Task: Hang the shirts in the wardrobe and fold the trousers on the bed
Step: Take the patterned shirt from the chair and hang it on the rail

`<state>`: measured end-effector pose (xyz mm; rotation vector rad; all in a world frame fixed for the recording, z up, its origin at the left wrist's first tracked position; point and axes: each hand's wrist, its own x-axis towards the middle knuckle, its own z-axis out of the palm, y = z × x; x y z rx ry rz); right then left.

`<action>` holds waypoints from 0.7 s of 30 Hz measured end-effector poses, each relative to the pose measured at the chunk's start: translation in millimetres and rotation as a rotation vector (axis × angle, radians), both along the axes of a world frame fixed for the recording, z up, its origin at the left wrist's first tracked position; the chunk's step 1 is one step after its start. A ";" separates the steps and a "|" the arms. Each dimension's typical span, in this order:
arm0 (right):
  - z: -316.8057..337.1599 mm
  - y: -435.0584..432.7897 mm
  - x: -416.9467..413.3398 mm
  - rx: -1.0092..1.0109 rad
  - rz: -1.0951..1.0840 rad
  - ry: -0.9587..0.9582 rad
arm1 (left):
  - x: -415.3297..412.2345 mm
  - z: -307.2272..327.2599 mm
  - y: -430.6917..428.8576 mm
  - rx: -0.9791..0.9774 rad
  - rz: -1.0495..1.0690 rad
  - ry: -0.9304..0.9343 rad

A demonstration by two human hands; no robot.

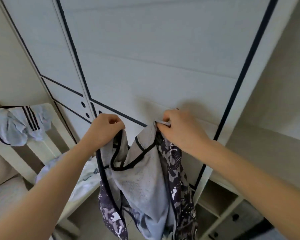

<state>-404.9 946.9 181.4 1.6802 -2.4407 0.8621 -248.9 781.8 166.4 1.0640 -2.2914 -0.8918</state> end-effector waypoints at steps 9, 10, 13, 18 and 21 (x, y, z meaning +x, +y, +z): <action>-10.8 110.2 -16.8 0.000 -0.036 0.048 | -48.0 -17.2 89.4 0.030 -0.224 -0.124; -11.8 125.9 -19.1 -0.007 -0.037 0.053 | -52.1 -18.7 101.3 0.030 -0.237 -0.138; -14.8 172.2 -33.7 -0.052 -0.029 0.070 | -64.1 -21.9 137.0 0.041 -0.264 -0.144; -15.0 244.4 -76.0 -0.078 -0.076 0.091 | -95.4 -25.7 203.4 0.055 -0.367 -0.102; -18.1 278.7 -111.3 -0.105 -0.137 0.069 | -119.7 -25.5 239.8 -0.015 -0.424 -0.059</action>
